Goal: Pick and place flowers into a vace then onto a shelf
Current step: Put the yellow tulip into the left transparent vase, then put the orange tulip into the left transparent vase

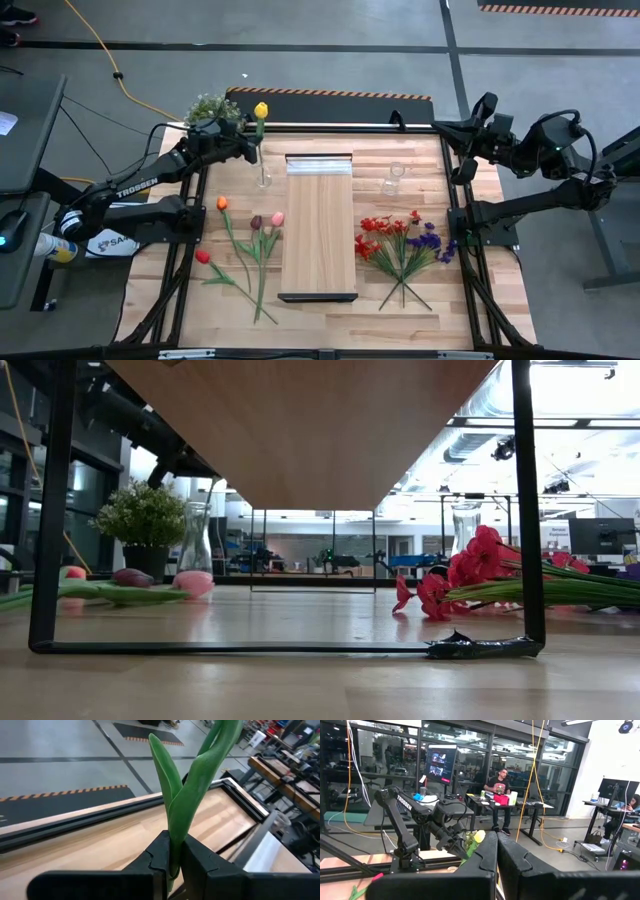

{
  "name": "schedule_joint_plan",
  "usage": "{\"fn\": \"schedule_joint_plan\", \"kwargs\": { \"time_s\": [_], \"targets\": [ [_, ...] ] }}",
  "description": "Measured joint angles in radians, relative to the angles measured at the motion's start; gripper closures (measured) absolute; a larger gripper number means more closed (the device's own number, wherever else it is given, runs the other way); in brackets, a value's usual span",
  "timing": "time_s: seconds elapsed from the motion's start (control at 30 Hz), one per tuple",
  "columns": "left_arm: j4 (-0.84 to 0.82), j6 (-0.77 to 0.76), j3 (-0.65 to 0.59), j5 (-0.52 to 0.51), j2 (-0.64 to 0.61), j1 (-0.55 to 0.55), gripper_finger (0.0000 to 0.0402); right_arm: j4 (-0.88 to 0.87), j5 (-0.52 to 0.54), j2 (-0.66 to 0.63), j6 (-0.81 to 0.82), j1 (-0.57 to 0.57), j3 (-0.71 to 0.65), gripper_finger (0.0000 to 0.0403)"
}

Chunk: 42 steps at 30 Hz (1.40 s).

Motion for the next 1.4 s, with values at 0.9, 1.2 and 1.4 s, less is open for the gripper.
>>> {"fn": "schedule_joint_plan", "kwargs": {
  "time_s": [0.9,1.2,1.4],
  "targets": [
    [-0.158,0.022,0.0,0.117,-0.199,0.0,0.0177,0.0,0.0,-0.001,-0.004,0.0,0.0,0.0402],
    [-0.18,0.009,0.0,0.171,-0.358,0.0,0.0186,0.0,0.0,-0.001,-0.005,0.0,0.0,0.0402],
    [-0.183,-0.154,0.001,0.334,-0.48,0.0,0.0186,0.0,0.0,-0.001,-0.005,0.0,0.0,0.0402]
  ]
}}
